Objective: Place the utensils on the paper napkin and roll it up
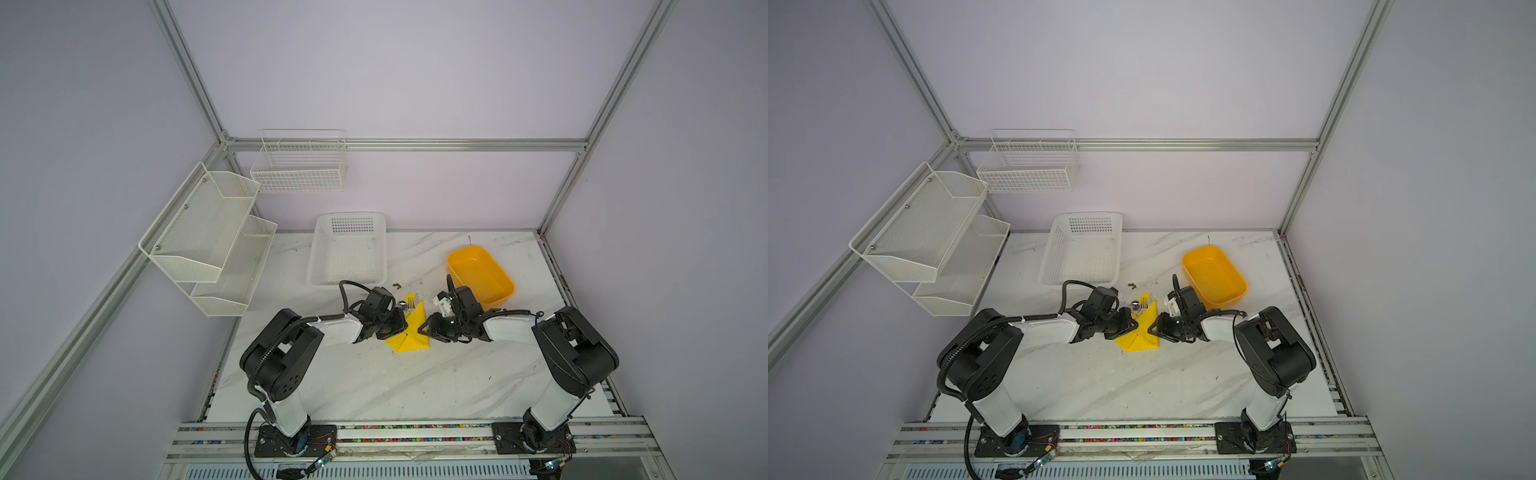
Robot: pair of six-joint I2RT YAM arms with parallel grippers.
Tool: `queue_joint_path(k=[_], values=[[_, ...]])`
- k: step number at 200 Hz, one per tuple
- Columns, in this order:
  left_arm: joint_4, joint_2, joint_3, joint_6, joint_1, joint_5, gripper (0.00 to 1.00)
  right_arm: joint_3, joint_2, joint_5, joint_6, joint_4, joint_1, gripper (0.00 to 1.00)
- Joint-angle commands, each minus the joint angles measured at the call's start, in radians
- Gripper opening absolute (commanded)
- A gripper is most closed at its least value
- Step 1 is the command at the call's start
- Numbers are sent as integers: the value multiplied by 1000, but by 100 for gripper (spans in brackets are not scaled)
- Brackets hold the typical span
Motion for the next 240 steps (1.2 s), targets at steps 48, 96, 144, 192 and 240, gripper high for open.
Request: queue_joint_path(k=[48,96,144,192,240], values=[[25,-67,-63,15,-25,-46,0,8,-74,137,25,-92,4,38],[22,-80,-92,12,-39,-82,0,6,-82,141,31,-96,4,35],[-39,-99,-80,68,-39,-144,0,10,-90,123,26,-104,4,31],[-44,-79,-77,81,-41,-131,0,17,-98,97,15,-115,4,27],[-53,-69,-65,100,-41,-141,0,-1,-114,6,-12,-111,4,16]])
